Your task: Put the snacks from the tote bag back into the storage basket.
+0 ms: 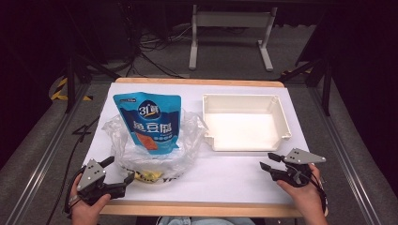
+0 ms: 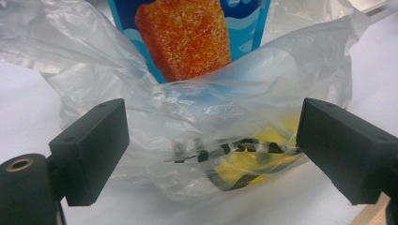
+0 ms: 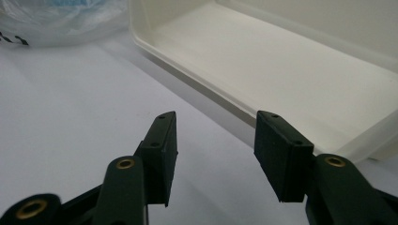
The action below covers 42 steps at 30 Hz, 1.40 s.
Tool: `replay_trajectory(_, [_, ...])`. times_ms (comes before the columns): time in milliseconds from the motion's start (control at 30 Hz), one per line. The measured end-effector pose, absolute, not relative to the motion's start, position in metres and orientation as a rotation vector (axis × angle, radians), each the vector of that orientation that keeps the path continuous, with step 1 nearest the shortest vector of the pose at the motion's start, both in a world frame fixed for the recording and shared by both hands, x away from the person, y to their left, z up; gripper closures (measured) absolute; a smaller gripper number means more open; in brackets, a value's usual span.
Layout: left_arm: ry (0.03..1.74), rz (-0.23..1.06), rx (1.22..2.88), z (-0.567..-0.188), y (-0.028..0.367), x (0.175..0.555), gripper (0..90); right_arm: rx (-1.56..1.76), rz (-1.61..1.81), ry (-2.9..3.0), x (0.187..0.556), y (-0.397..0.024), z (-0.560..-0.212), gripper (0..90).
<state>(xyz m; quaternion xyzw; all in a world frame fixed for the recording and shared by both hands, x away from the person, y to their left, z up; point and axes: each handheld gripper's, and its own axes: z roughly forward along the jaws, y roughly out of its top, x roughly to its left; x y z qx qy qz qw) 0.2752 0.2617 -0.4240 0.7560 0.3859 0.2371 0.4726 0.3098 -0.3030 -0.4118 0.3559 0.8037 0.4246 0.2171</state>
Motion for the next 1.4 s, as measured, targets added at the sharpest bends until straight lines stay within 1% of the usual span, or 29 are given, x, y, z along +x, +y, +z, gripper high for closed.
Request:
replay_trajectory(233, [0.952, 0.569, 1.833, -0.423, 0.262, 0.276, 10.7, 0.875, 1.083, 2.259, 0.303, -0.290, -0.406, 49.0])
replay_trajectory(467, [0.965, 0.574, 1.823, -0.423, 0.263, 0.277, 10.7, 0.929, 1.084, 2.256, 0.303, -0.290, -0.398, 49.0])
replay_trajectory(533, [0.968, 0.577, 1.822, -0.423, 0.263, 0.277, 10.7, 0.964, 1.134, 2.257, 0.302, -0.291, -0.391, 51.6])
replay_trajectory(700, [0.977, 0.591, 1.818, -0.422, 0.262, 0.276, 10.7, 0.940, 1.137, 2.288, 0.302, -0.286, -0.373, 50.1])
replay_trajectory(967, [0.977, 0.607, 1.822, -0.422, 0.261, 0.275, 10.7, 0.883, 1.108, 2.337, 0.304, -0.279, -0.353, 50.6])
replay_trajectory(1133, [0.974, 0.613, 1.819, -0.421, 0.261, 0.275, 10.7, 0.882, 1.079, 2.335, 0.307, -0.276, -0.339, 48.2])
replay_trajectory(1400, [0.970, 0.612, 1.819, -0.421, 0.261, 0.276, 10.8, 0.835, 1.144, 2.365, 0.311, -0.271, -0.329, 47.0])
